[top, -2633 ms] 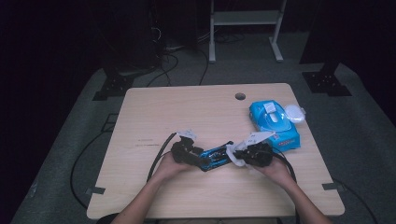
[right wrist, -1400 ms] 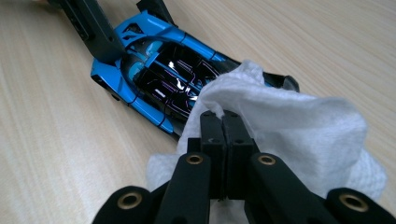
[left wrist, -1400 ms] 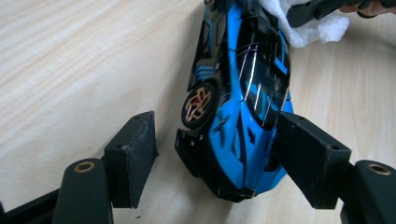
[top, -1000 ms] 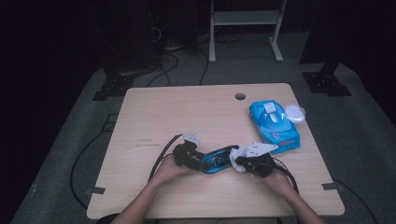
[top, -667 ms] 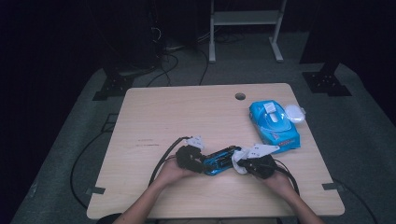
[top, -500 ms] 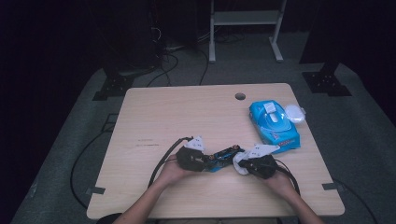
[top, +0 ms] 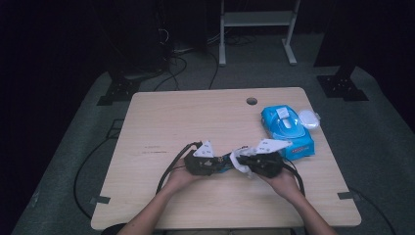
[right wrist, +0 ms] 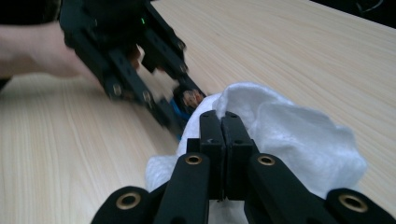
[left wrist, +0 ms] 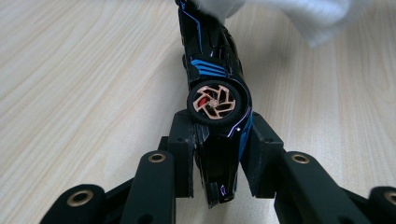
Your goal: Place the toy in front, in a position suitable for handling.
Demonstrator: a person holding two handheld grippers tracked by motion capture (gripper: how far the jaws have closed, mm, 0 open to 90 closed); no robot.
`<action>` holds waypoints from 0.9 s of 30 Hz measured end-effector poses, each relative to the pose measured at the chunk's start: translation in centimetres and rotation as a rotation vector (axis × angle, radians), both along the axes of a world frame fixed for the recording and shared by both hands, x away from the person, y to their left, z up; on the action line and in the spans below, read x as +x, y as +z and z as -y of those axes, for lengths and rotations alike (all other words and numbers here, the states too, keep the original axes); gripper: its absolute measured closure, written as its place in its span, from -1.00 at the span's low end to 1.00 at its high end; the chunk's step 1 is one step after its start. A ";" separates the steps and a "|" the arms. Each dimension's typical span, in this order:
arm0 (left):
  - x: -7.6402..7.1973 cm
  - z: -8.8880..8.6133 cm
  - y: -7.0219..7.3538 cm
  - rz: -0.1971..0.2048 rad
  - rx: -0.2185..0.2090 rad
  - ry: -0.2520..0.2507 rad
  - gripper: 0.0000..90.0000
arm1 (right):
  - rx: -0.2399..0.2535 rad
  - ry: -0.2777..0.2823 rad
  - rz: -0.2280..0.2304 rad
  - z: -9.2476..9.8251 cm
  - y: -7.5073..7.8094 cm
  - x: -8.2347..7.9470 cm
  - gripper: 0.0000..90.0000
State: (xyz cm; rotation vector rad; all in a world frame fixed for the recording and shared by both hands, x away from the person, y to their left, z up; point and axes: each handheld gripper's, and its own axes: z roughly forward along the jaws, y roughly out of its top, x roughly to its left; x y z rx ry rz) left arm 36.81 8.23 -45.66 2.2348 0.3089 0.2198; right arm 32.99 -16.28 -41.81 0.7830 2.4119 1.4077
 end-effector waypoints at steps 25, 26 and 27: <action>-0.2 0.1 0.0 0.017 0.000 -0.005 0.50 | -0.016 -0.004 -0.018 -4.6 -1.2 1.1 0.96; -0.2 0.1 0.0 0.020 0.002 -0.007 0.50 | -0.025 -0.021 -0.009 -4.2 -1.2 1.2 0.96; -0.2 0.0 0.0 0.024 0.008 -0.007 0.50 | -0.032 -0.042 0.000 -3.7 -1.2 1.4 0.96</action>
